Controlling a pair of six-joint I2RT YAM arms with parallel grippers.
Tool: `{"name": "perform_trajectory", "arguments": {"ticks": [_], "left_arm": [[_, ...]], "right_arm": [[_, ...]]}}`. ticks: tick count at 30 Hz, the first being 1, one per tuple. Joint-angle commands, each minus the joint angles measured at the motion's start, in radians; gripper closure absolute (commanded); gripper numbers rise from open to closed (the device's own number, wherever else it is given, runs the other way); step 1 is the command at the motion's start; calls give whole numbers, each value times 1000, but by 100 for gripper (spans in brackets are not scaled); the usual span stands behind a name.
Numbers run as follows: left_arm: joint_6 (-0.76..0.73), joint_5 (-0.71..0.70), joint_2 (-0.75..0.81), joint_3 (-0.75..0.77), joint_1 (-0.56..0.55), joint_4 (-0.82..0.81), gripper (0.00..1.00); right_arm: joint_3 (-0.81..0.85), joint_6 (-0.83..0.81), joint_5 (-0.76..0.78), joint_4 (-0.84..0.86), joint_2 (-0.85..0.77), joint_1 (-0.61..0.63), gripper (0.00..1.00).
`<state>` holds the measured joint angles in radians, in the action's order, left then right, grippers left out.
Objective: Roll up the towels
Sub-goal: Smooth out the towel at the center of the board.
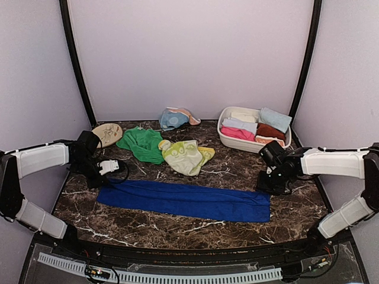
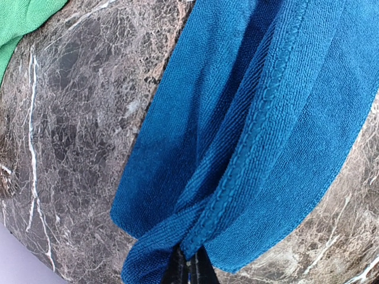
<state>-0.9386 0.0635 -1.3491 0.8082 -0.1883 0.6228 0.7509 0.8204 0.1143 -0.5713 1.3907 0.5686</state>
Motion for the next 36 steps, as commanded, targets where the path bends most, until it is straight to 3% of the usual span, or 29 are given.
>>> {"name": "perform_trajectory", "arguments": {"ticks": [1, 12, 21, 36], "left_arm": [[3, 1, -2, -4, -3, 12, 100], [4, 0, -13, 11, -3, 14, 100], [-2, -11, -12, 4, -3, 9, 100], [3, -39, -8, 20, -3, 3, 100]], "right_arm": [[0, 68, -26, 81, 11, 12, 53], [27, 107, 29, 54, 117, 99, 58], [59, 131, 115, 6, 77, 105, 96], [149, 78, 208, -93, 46, 90, 100]]}}
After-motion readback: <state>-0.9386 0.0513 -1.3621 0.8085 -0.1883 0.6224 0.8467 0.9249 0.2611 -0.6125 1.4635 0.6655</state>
